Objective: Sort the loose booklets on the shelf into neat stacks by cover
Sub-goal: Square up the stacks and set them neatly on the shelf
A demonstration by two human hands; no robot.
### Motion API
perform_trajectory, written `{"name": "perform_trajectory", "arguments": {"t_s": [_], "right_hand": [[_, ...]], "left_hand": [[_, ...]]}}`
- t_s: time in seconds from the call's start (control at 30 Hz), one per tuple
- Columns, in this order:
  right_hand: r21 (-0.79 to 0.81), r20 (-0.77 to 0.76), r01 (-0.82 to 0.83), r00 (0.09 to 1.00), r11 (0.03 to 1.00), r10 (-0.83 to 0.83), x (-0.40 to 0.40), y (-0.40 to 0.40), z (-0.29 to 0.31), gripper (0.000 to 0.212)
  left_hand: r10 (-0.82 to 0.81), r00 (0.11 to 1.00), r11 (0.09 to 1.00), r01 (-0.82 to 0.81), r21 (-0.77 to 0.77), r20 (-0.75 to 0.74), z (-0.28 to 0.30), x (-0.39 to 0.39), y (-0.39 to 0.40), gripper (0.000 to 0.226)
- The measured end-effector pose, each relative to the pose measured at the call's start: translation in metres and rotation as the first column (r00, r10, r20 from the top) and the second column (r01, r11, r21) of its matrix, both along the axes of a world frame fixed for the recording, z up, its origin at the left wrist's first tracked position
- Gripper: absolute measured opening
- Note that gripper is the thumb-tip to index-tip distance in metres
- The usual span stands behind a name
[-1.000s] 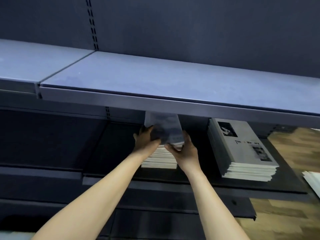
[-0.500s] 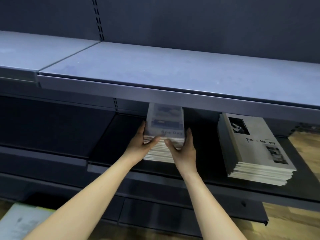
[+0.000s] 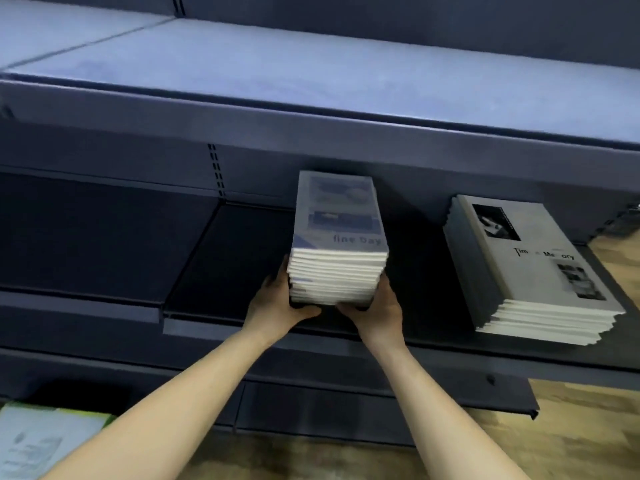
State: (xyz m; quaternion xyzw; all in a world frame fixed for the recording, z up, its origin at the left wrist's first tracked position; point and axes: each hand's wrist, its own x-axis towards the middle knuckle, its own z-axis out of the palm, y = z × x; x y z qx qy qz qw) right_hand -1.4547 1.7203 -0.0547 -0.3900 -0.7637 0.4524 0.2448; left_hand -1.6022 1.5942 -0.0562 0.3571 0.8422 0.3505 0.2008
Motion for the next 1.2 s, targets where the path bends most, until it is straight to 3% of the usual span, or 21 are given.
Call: {"name": "perform_trajectory", "arguments": {"t_s": [0.1, 0.33, 0.47, 0.6, 0.77, 0.93, 1.1, 1.2], "right_hand": [[0.041, 0.022, 0.017, 1.000, 0.999, -0.018, 0.001, 0.007, -0.008, 0.085], [0.173, 0.010, 0.008, 1.000, 0.985, -0.010, 0.005, 0.009, -0.011, 0.081], [0.175, 0.115, -0.114, 0.989, 0.978, 0.094, 0.001, 0.031, -0.001, 0.077], [0.355, 0.258, -0.142, 0.965, 0.924, 0.049, 0.003, 0.045, -0.015, 0.090], [0.264, 0.172, -0.197, 0.973, 0.944, 0.155, 0.004, 0.048, -0.015, 0.062], [0.225, 0.169, -0.185, 0.974, 0.957, 0.149, -0.010, 0.056, -0.005, 0.050], [0.275, 0.201, -0.115, 0.978, 0.955, 0.060, -0.037, 0.077, -0.012, 0.091], [0.289, 0.194, -0.101, 0.980, 0.952, 0.045, -0.041, 0.084, -0.019, 0.092]], "left_hand": [[0.014, 0.999, 0.998, -0.011, 0.056, -0.046, -0.017, -0.010, 0.006, 0.106], [-0.035, 0.986, 0.999, 0.040, 0.027, -0.165, -0.024, -0.016, 0.011, 0.097], [-0.149, 0.968, 0.989, 0.151, -0.006, -0.204, -0.020, -0.032, 0.013, 0.093], [-0.255, 0.948, 0.963, 0.266, 0.037, -0.193, -0.023, -0.045, 0.017, 0.089], [-0.285, 0.935, 0.950, 0.305, 0.072, -0.210, -0.026, -0.052, 0.024, 0.091], [-0.217, 0.957, 0.967, 0.238, 0.091, -0.191, -0.027, -0.057, 0.037, 0.088], [-0.089, 0.963, 0.995, 0.099, 0.023, -0.256, -0.028, -0.068, 0.058, 0.083], [-0.075, 0.954, 0.997, 0.077, -0.006, -0.291, -0.029, -0.067, 0.061, 0.077]]}}
